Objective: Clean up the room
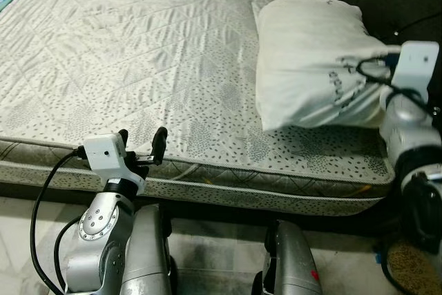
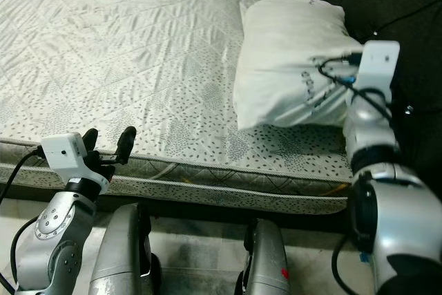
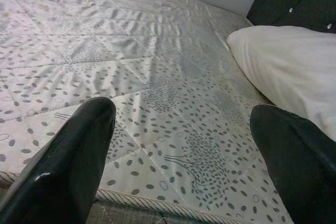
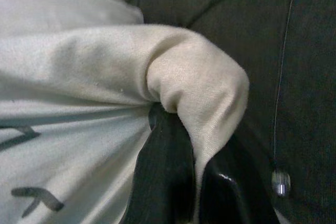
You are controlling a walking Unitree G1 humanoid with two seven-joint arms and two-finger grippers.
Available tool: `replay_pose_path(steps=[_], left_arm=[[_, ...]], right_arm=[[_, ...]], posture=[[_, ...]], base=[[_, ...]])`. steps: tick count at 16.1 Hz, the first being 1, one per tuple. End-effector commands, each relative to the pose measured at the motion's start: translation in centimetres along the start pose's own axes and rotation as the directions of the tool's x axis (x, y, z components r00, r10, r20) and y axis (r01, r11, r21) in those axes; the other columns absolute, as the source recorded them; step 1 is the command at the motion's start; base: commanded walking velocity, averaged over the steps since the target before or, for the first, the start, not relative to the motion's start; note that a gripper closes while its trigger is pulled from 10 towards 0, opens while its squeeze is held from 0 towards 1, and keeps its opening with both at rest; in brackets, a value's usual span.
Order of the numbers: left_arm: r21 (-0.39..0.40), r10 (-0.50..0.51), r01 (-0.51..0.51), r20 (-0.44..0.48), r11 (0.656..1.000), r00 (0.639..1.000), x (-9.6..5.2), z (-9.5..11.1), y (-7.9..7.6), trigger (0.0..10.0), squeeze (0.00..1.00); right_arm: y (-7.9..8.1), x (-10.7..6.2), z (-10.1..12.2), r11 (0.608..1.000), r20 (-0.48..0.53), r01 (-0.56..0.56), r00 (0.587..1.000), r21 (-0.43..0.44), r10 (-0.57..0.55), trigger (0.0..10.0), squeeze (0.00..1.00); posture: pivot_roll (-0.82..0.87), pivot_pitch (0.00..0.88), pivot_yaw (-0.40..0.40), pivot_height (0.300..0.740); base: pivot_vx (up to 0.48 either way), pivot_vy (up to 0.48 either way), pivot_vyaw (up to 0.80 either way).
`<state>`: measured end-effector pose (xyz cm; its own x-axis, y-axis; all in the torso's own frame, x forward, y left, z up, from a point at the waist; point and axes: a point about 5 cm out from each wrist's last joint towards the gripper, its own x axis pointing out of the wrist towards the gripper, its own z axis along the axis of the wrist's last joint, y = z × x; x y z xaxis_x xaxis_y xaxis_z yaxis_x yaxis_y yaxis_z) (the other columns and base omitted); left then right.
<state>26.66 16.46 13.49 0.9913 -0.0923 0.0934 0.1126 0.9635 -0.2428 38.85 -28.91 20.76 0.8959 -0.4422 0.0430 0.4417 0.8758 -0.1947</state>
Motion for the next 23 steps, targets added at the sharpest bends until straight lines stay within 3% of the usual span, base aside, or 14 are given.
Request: replay_pose_path(steps=[1, 4, 6, 13, 19, 23], left_arm=[[0.010, -0.007, 0.007, -0.011, 1.000, 1.000, -0.2, -0.2, 0.1, 10.0, 0.00], [0.013, -0.011, 0.011, -0.029, 1.000, 1.000, -0.5, -0.4, 0.2, 10.0, 0.00], [0.008, -0.019, 0.020, -0.039, 1.000, 0.999, -0.5, -0.6, 0.0, 10.0, 0.00], [0.004, -0.025, 0.025, -0.039, 1.000, 0.999, -0.3, -0.7, -0.2, 10.0, 0.00], [0.007, -0.033, 0.033, -0.046, 0.999, 0.998, -0.4, -0.7, -0.1, 10.0, 0.00], [0.001, -0.049, 0.049, -0.052, 0.999, 0.997, -0.2, -0.9, -0.6, 10.0, 0.00]], right_arm=[[-1.8, 0.1, 0.3, 0.999, 0.052, 0.042, 0.998, 0.002, -0.042, 0.0, 0.00], [-3.0, -1.1, -3.4, 0.998, -0.010, 0.064, 0.998, -0.023, -0.065, 0.0, 0.00], [-4.0, -1.5, -4.6, 0.996, -0.027, 0.087, 0.996, -0.035, -0.088, 0.0, 0.00], [-7.5, -0.9, -2.1, 0.977, 0.042, 0.207, 0.978, -0.058, -0.205, 0.0, 0.00], [-8.7, -3.8, -6.9, 0.978, -0.018, 0.170, 0.985, -0.121, -0.173, 0.0, 0.00], [-9.0, -4.8, -7.1, 0.975, -0.014, 0.178, 0.983, -0.132, -0.181, 0.0, 0.00]], posture=[[0.02, 0.075, -0.079, 0.545], [0.01, 0.093, -0.064, 0.545], [0.00, 0.098, -0.056, 0.545], [0.00, 0.096, -0.053, 0.545], [-0.03, 0.108, -0.047, 0.545], [-0.03, 0.111, -0.041, 0.545]], base=[[0.000, 0.000, 0.00], [0.000, 0.000, 0.00], [0.000, 0.000, 0.00], [0.000, 0.000, 0.00], [0.000, 0.000, 0.00], [0.000, 0.000, 0.00]])
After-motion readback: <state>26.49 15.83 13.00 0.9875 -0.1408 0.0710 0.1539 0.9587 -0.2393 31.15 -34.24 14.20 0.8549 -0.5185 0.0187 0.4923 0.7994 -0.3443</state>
